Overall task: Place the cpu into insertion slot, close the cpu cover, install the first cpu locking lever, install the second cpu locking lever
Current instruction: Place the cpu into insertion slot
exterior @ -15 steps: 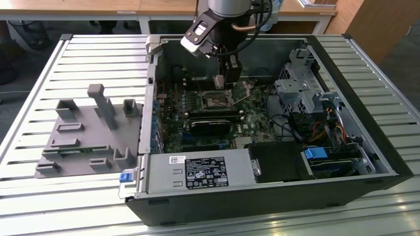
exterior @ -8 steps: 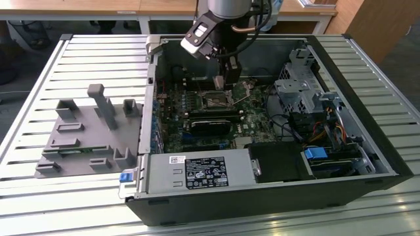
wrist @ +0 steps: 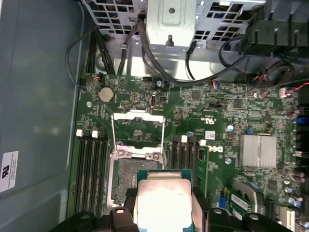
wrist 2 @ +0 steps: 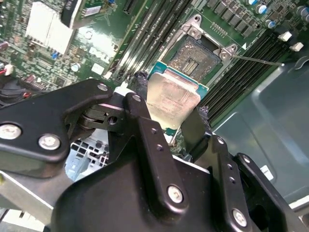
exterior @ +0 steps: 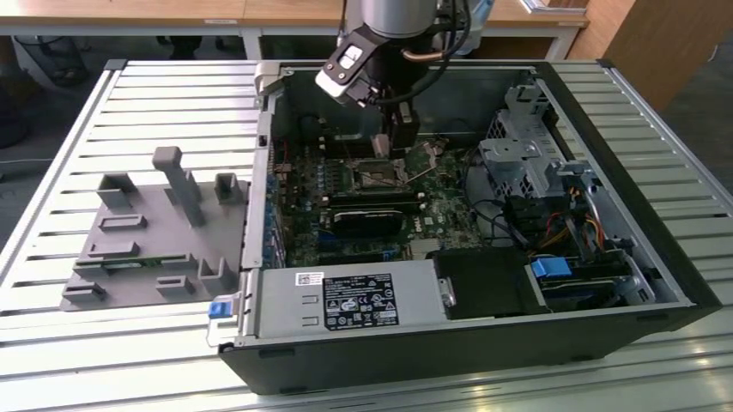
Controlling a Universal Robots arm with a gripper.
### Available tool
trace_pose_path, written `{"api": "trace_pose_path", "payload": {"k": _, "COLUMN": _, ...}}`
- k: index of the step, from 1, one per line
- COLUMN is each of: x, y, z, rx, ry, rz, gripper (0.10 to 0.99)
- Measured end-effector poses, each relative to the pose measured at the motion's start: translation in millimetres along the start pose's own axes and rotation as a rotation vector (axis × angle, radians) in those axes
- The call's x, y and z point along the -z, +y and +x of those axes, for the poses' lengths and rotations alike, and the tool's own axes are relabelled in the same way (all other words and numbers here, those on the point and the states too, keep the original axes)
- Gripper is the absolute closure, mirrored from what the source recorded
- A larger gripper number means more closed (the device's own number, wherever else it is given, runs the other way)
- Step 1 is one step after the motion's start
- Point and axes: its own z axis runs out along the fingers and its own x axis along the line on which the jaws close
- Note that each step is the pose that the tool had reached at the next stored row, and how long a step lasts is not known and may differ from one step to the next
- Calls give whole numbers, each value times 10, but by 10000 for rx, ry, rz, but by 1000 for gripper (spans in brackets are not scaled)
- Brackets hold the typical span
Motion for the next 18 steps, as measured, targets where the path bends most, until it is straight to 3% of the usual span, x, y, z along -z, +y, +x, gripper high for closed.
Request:
{"api": "trace_pose_path", "payload": {"k": 10, "x": -183, "y": -18, "z": 112, "rx": -189, "ry": -30, "rz": 1, "gripper": 557}}
{"api": "trace_pose_path", "payload": {"k": 18, "x": -328, "y": -52, "z": 204, "rx": -306, "ry": -142, "rz": 2, "gripper": 557}}
